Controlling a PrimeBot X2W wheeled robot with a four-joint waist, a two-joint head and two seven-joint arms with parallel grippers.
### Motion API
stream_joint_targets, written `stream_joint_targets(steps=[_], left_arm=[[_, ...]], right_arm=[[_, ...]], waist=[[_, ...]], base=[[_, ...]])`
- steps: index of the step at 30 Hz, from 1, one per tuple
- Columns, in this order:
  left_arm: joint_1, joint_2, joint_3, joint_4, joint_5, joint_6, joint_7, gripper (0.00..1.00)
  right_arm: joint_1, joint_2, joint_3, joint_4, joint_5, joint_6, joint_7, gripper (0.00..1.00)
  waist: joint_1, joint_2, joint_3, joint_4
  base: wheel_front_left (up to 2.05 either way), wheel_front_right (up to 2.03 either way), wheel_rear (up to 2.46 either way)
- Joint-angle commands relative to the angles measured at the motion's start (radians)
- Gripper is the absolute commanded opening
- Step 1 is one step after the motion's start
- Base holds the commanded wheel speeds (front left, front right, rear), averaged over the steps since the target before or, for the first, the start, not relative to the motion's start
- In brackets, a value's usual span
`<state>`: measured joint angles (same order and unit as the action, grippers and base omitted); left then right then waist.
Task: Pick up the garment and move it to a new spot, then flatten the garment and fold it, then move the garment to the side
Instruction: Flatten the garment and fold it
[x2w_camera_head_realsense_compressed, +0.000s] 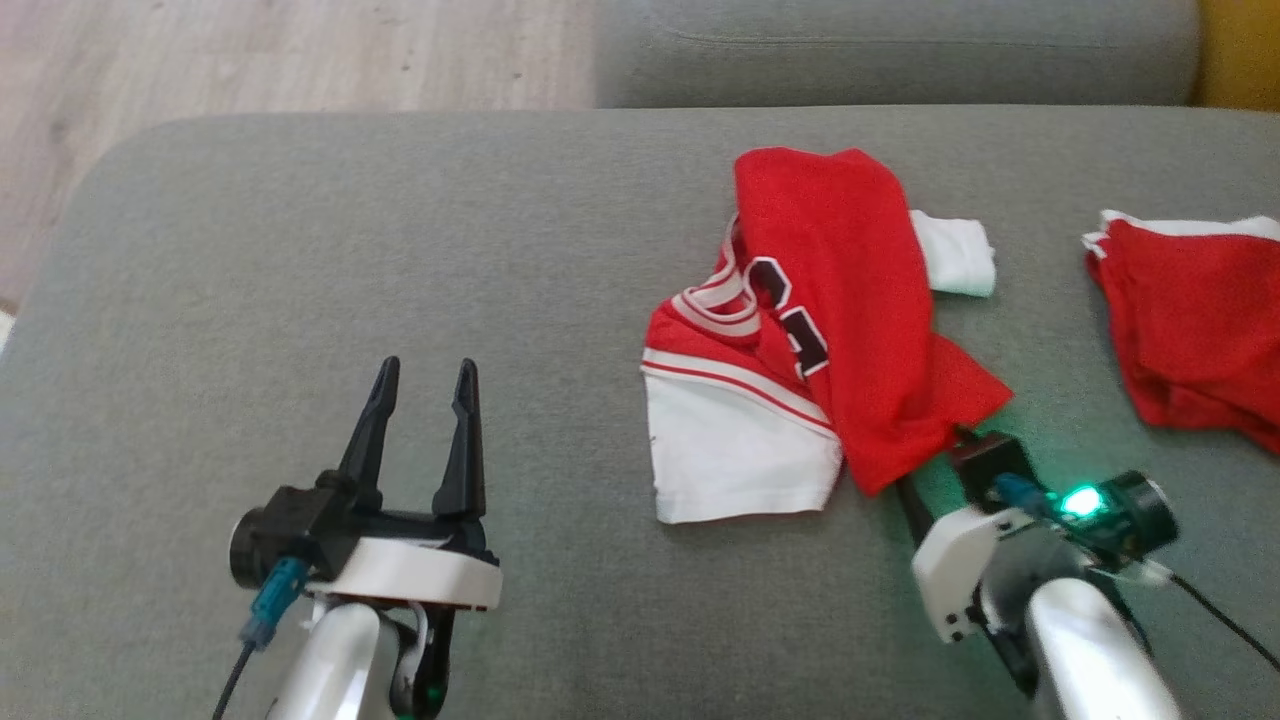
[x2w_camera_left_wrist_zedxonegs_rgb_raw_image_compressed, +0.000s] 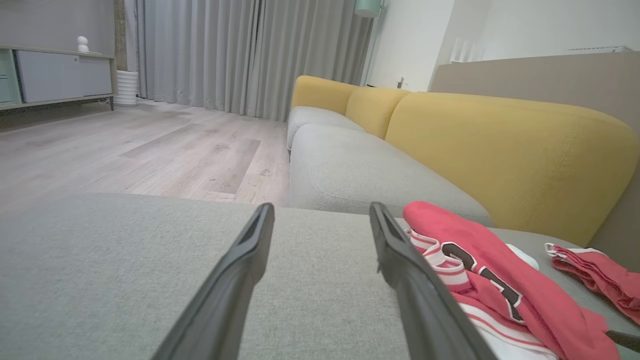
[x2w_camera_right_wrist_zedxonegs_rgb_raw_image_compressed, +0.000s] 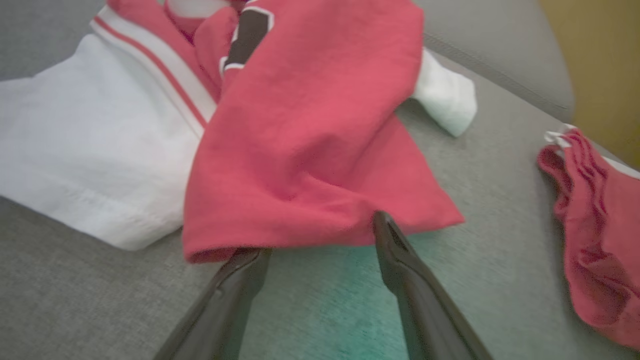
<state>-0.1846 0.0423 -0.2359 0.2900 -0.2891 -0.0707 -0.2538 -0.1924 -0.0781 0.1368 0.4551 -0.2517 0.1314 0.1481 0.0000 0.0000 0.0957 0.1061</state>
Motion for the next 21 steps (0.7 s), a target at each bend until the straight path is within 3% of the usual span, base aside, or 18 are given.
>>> stream_joint_targets(steps=[1,11,21], left_arm=[[-0.035,0.008,0.038,-0.037,0.007,0.003,-0.008,1.0],[-0.041,0.008,0.048,-0.057,0.017,0.0,-0.008,1.0],[-0.047,0.008,0.042,-0.058,0.026,-0.007,-0.008,1.0]], right_arm=[[-0.001,0.004,0.004,-0.06,0.017,-0.001,-0.013,1.0],[0.074,0.017,-0.139,-0.338,0.122,-0.001,-0.077,1.0],[0.077,0.027,-0.177,-0.362,0.232,-0.001,-0.252,1.0]], waist=[[0.0,0.0,-0.003,-0.023],[0.0,0.0,-0.001,-0.102],[0.0,0.0,0.005,-0.119]], base=[[0.0,0.0,0.0],[0.0,0.0,0.0],[0.0,0.0,0.0]])
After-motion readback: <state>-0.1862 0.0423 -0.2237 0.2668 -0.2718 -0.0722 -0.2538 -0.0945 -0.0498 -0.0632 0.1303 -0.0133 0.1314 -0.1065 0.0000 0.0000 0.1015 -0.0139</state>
